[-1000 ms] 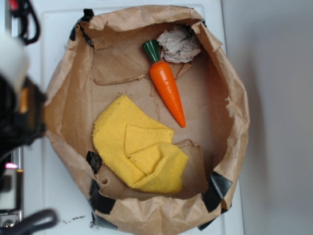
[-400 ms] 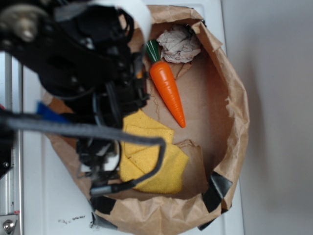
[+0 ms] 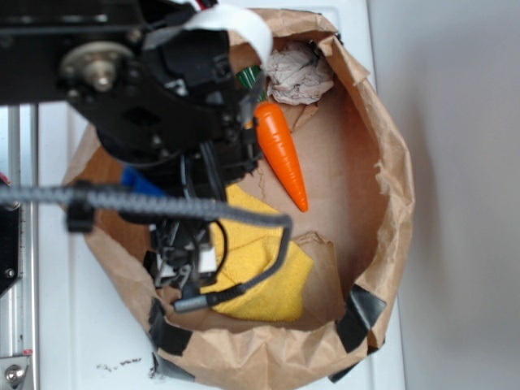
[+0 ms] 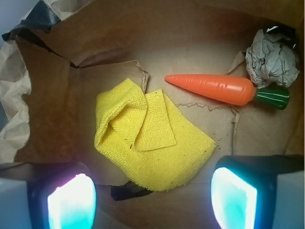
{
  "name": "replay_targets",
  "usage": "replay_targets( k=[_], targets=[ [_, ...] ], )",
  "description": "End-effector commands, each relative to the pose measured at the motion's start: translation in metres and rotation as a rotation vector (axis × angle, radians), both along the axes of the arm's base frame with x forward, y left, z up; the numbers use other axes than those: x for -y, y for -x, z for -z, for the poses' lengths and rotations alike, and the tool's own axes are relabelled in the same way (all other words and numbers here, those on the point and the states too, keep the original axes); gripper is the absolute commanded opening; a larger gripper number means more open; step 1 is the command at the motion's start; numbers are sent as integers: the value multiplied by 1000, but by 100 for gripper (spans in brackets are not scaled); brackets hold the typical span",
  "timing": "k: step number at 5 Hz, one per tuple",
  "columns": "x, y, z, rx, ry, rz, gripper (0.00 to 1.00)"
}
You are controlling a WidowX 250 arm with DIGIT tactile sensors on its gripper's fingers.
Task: Grab the yellow cloth.
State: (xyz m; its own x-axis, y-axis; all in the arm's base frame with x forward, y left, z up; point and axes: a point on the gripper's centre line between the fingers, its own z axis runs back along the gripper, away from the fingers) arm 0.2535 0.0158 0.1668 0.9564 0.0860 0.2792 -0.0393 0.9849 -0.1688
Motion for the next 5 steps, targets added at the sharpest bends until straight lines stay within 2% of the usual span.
replay_targets(
  k=[1, 3, 4, 5],
  targets=[
    [0, -2, -13, 38, -8, 7, 100],
    [24, 8, 39, 81, -126, 22, 100],
    [45, 2, 58, 57, -186, 40, 100],
    [58, -15, 60, 34, -184, 16, 100]
  ],
)
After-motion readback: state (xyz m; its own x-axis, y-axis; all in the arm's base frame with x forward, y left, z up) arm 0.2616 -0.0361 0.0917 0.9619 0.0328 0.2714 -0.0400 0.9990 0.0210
